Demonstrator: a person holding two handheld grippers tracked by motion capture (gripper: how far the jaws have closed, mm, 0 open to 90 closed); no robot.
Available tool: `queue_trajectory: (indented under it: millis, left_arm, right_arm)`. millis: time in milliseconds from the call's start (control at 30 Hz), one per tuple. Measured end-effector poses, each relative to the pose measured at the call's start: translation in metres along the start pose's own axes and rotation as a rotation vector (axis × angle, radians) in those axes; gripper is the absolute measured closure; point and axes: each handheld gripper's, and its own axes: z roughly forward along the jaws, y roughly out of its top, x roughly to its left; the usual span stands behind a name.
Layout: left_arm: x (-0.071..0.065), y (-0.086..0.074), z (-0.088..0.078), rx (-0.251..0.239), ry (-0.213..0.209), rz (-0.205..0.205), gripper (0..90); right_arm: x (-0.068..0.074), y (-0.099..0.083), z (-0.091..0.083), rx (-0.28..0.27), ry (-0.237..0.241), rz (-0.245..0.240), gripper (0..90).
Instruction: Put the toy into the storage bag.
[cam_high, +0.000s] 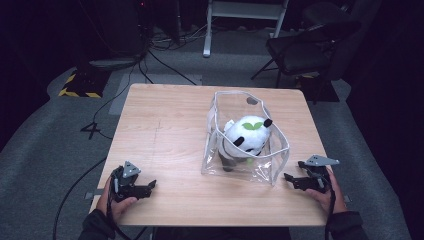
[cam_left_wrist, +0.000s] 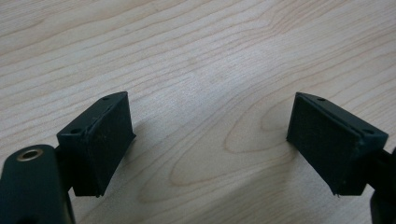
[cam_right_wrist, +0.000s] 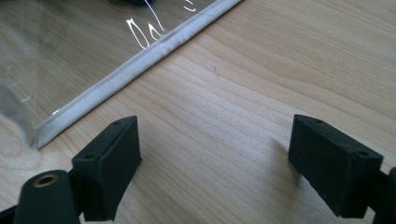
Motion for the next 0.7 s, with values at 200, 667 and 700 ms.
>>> queue_trajectory:
  millis: [200,667,700]
  left_arm:
    - [0.0,0.0,0.0,0.0,0.0,0.0,14.3]
    - [0.0003,-0.0001,-0.0001,0.0,-0.001,0.002,14.4]
    - [0.0004,-0.0001,-0.0001,0.0,-0.001,0.003,14.4]
  right_arm:
    - [0.0,0.0,0.0,0.0,0.0,0.0,16.7]
    - [-0.0001,0.0,0.0,-0.001,0.0,0.001,16.5]
    - [0.0,0.0,0.0,-0.001,0.0,0.002,16.5]
